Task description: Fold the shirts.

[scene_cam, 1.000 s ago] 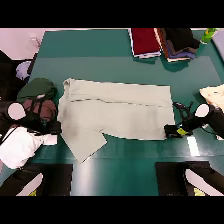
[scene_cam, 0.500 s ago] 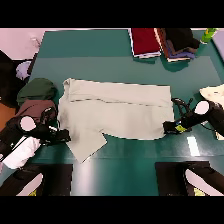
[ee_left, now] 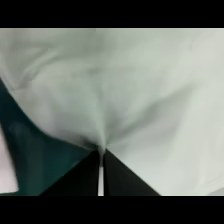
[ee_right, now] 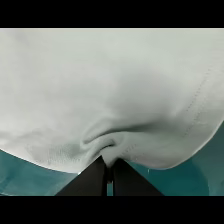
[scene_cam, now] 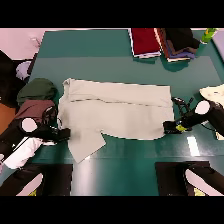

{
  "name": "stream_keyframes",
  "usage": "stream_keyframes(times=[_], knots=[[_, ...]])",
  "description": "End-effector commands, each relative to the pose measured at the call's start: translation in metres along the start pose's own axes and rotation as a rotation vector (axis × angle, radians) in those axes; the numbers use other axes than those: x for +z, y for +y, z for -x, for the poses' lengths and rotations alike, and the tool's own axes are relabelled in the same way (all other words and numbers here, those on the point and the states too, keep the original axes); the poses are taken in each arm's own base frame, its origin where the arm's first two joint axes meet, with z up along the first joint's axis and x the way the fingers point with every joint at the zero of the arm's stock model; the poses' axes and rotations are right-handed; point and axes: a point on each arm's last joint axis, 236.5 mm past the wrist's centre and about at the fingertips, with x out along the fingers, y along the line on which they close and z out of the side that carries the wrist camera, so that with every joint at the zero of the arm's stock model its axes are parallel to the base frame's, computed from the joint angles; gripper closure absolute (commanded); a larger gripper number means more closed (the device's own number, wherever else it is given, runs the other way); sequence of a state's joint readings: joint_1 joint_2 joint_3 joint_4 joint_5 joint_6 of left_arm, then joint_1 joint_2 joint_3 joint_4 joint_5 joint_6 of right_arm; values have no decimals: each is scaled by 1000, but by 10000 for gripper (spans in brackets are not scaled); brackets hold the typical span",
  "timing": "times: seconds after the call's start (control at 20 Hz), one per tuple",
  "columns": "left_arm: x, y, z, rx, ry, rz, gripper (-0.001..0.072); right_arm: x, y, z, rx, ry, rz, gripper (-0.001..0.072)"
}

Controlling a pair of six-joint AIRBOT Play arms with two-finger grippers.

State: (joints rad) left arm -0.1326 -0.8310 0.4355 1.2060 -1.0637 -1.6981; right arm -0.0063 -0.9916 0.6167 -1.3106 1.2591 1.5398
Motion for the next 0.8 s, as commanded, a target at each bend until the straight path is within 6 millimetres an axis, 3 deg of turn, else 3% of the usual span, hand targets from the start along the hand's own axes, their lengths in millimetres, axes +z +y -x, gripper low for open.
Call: stream_keyframes(times=[0.0, 0.25, 0.45, 0.55, 0.65, 0.75], knots=[[5, -4, 19, 21, 12, -69, 681, 0, 1, 12, -5, -44, 15, 693], [-4, -10, 53, 15, -48, -126, 681, -28, -32, 48, -121, -74, 7, 694], [-49, -19, 81, -27, -6, -151, 682, -49, -49, 75, -147, -135, -29, 694], [-60, -25, 93, -51, 6, -170, 682, -54, -54, 84, -151, -173, -70, 695], [-47, -34, 106, -62, -50, -196, 682, -50, -57, 86, -153, -201, -82, 696], [-18, -45, 117, -77, -151, -234, 682, -41, -59, 82, -151, -198, -87, 695]])
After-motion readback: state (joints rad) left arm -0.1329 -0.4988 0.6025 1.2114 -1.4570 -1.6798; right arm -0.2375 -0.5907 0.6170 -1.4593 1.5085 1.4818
